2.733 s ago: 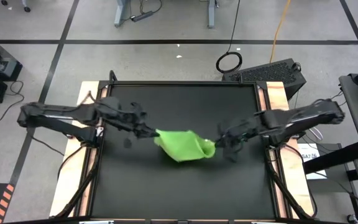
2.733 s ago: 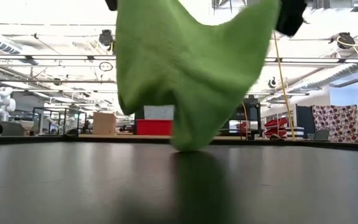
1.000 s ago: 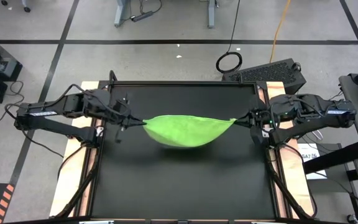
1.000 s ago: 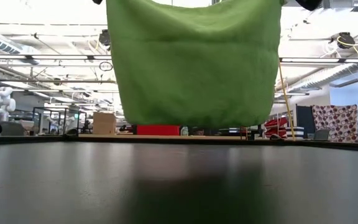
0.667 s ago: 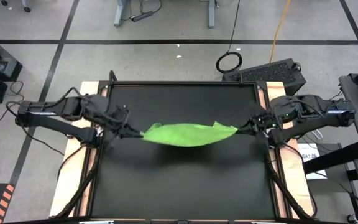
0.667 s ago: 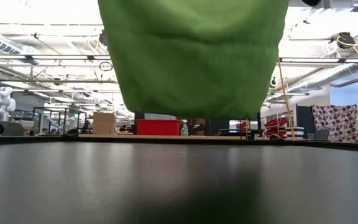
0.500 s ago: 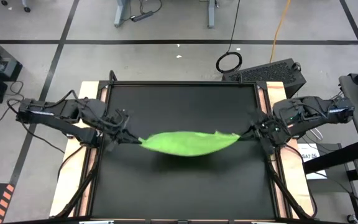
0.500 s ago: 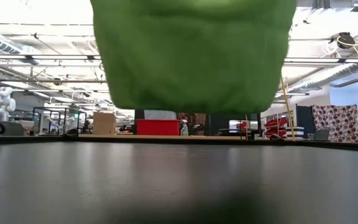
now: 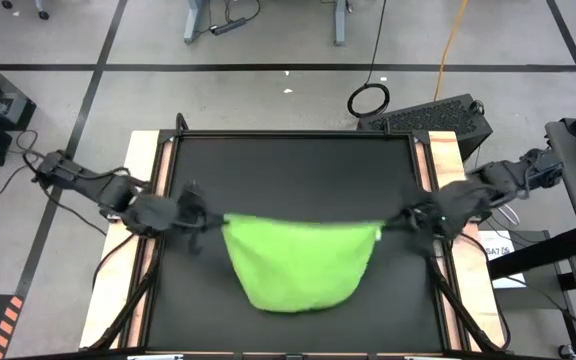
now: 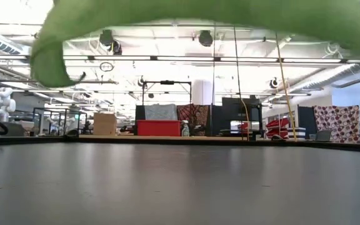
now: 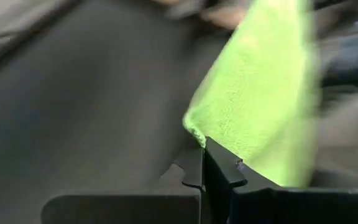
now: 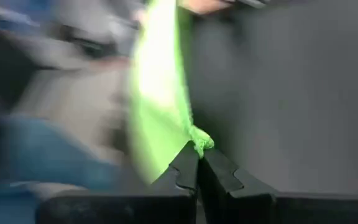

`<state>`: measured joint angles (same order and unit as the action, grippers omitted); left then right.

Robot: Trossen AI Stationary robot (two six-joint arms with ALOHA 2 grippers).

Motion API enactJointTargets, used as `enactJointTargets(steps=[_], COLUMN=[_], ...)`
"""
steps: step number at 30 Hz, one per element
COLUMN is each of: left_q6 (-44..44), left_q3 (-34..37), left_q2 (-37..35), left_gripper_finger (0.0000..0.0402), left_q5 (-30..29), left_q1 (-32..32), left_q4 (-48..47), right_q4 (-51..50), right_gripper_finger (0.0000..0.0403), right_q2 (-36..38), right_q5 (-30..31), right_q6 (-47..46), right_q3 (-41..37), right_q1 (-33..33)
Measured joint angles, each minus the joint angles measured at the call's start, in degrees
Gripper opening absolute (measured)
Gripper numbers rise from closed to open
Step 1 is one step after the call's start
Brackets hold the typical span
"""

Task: Roll towel into tight, uniform cylinder
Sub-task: Fold the green towel

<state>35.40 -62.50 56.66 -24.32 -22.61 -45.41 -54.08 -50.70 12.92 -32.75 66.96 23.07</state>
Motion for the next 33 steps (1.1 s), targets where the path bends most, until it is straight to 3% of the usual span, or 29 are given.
enactJointTargets(steps=[3,7,12,17,20,23,29,33], left_q6=[0.21,-7.04,-13.12,-16.22,-18.10,-19.28,-19.31,-19.31], left_q3=[3.48,9.38,14.85,15.93,15.93,15.93,15.93,15.93], left_q2=[0.96,3.05,7.32,11.67,12.97,13.18,13.18,13.18], left_gripper_finger=[0.0002,0.0002,0.0002,0.0005,0.0007,0.0008,0.0009,0.0010], left_q5=[-0.21,6.89,10.30,17.93,20.14,21.61,22.42,22.47], left_q1=[5.89,12.38,18.41,22.77,24.17,25.41,27.09,27.19], left_q4=[-4.88,-0.53,8.17,10.61,11.16,12.33,13.58,13.96], right_q4=[-7.61,-7.22,3.92,23.17,31.44,36.74,39.77,43.54], right_gripper_finger=[0.0000,0.0000,0.0000,0.0000,0.0010,0.0051,0.0173,0.0214], right_q2=[-2.03,-4.42,-6.74,-7.33,-8.39,-10.73,-18.57,-25.03], right_q5=[3.79,2.83,1.54,-6.98,-8.50,-8.59,-9.06,-10.97], right_q6=[-1.09,-1.24,-3.92,-0.89,-0.29,-0.10,-1.85,-0.68], right_q3=[-3.34,-12.39,-21.96,-26.83,-28.01,-28.35,-28.39,-28.46], right_q1=[-4.40,-10.70,-15.21,-17.49,-18.38,-18.68,-18.62,-18.62])
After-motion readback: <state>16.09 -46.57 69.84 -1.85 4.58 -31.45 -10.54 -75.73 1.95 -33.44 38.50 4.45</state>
